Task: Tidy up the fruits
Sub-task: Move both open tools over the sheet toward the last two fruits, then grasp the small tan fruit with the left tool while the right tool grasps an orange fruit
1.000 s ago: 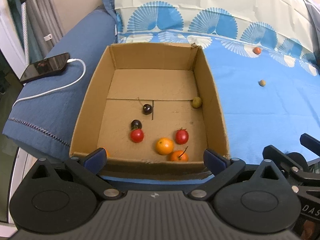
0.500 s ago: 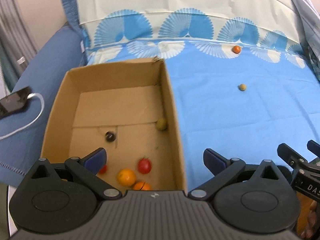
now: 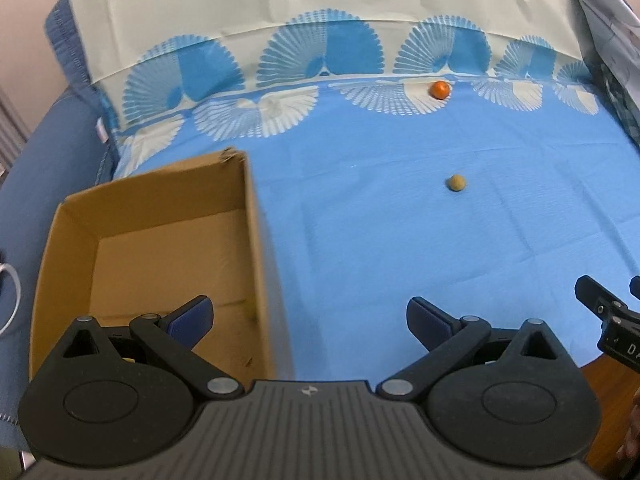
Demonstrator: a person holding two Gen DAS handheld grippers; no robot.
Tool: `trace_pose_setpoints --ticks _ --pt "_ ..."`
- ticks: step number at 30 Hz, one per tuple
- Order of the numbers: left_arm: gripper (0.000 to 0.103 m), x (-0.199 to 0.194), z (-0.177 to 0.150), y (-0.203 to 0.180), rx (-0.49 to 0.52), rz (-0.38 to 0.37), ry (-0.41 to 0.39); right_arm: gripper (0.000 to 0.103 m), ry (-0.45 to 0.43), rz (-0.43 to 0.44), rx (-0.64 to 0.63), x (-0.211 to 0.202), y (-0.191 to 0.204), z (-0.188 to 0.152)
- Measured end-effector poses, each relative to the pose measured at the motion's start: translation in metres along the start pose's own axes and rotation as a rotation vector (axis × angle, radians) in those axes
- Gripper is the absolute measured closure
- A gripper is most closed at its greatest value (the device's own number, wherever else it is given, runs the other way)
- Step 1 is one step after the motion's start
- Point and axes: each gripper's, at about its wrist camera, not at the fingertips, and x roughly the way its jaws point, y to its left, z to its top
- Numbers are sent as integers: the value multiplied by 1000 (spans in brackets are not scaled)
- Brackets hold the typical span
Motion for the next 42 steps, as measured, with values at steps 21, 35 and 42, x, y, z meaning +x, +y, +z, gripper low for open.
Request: trace_pose_setpoints --ticks 21,35,42 --pt "4 185 114 -114 138 -174 -23 1 -20 -97 -25 186 -81 75" --pt "74 274 128 -173 160 -344 14 1 22 -141 -6 257 -126 73" --pt "74 265 138 -114 61 -216 18 1 -76 -19 -104 316 -88 114"
